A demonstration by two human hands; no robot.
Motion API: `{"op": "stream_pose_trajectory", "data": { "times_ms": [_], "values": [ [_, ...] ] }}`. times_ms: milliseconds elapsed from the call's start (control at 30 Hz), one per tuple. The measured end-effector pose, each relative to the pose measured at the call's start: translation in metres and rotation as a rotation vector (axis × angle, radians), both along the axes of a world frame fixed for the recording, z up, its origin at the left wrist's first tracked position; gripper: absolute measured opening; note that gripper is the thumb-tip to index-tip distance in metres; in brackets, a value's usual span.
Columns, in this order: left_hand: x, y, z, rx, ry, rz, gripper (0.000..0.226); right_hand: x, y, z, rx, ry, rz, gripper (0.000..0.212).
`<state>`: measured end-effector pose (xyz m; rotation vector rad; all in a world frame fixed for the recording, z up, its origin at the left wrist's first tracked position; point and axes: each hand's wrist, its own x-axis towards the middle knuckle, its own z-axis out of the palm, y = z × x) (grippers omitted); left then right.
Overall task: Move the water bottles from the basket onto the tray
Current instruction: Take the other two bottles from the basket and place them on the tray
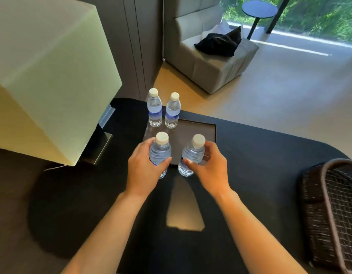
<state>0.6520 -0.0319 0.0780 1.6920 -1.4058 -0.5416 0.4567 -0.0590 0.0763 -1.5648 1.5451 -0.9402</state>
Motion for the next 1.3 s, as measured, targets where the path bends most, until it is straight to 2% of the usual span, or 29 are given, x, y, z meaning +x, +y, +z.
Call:
{"op": "stream_pose_trajectory", "data": {
  "times_ms": [233,600,1300],
  "values": [
    [0.045,-0.067,-0.029,0.013,0.009,0.026,0.066,0.053,-0.061,-0.033,0.024,0.016,0.009,0.063],
    [0.059,-0.133,-0.075,0.036,0.032,0.021,0.065,0.075,-0.130,-0.076,0.048,0.048,-0.025,0.063],
    [0.073,-0.169,-0.098,0.008,-0.033,-0.075,0.068,0.091,-0.152,-0.093,0.015,0.069,-0.059,0.066]
  ]
}}
